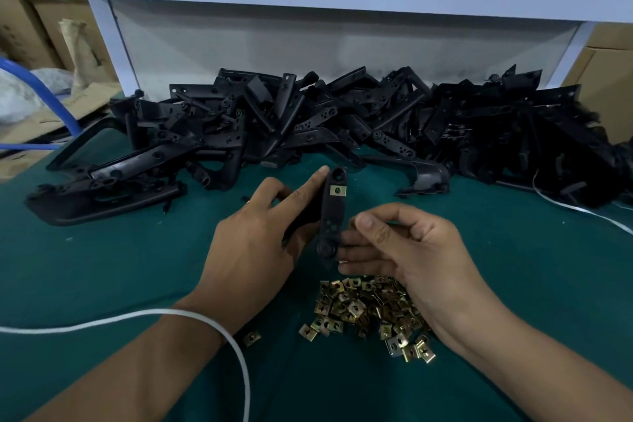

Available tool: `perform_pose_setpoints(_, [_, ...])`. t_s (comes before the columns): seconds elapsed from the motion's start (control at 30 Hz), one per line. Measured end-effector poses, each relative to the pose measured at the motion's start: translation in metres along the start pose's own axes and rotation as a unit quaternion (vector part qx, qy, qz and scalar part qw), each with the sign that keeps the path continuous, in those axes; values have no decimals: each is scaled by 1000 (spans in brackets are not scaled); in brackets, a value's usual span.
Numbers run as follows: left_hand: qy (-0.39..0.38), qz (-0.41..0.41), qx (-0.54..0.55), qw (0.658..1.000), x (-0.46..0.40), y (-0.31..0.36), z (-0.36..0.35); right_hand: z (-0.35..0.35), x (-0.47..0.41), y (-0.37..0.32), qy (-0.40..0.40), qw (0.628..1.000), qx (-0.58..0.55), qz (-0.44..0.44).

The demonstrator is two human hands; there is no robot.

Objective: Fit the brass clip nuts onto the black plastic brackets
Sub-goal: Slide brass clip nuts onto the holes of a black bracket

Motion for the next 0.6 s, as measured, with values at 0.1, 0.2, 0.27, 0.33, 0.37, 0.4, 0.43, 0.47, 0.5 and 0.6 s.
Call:
perform_pose_setpoints(0.1, [-4, -1, 6, 1000, 0, 4, 0, -6, 2, 4, -8, 999, -17, -25])
perform_pose_setpoints(0.2, [-1, 1, -23, 1000, -1, 5, 2, -8, 4, 4, -11, 999, -24, -37])
perform_pose_setpoints(0.27, [0, 1, -53, 999, -2, 6, 3, -10, 6, 3, -11, 999, -22, -37])
perform_pose_setpoints(0.33, [-1, -4, -73, 997, -1, 8, 4, -10, 7, 2, -7, 999, -13, -33])
perform_pose_setpoints(0.37, [-2, -5, -80, 997, -1, 9, 5, -10, 7, 2, -2, 1000, -4, -30])
perform_pose_setpoints(0.4, [-1, -6, -89, 996, -1, 10, 5, -10, 7, 1, 4, 1000, 9, -28])
perform_pose_setpoints(0.43, [3, -8, -99, 995, -1, 12, 6, -10, 8, 0, 10, 999, 23, -25])
perform_pose_setpoints(0.47, [6, -12, -111, 994, -1, 13, 6, -9, 8, -2, 16, 999, 34, -23])
perform_pose_setpoints(0.5, [8, -16, -124, 992, 0, 16, 6, -9, 9, -3, 21, 999, 41, -24])
perform_pose_setpoints(0.6, [3, -13, -140, 990, 3, 20, 3, -10, 12, -4, 43, 997, 48, -29])
Point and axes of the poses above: each hand's wrist, its own x-axis away from the middle knuckle, its own z-axis out of the back of the hand, y = z × x, the point moved 3 cm from there along -x, towards the middle knuckle, and after that the axes turned 4 degrees about x, right-handed, at the moved point
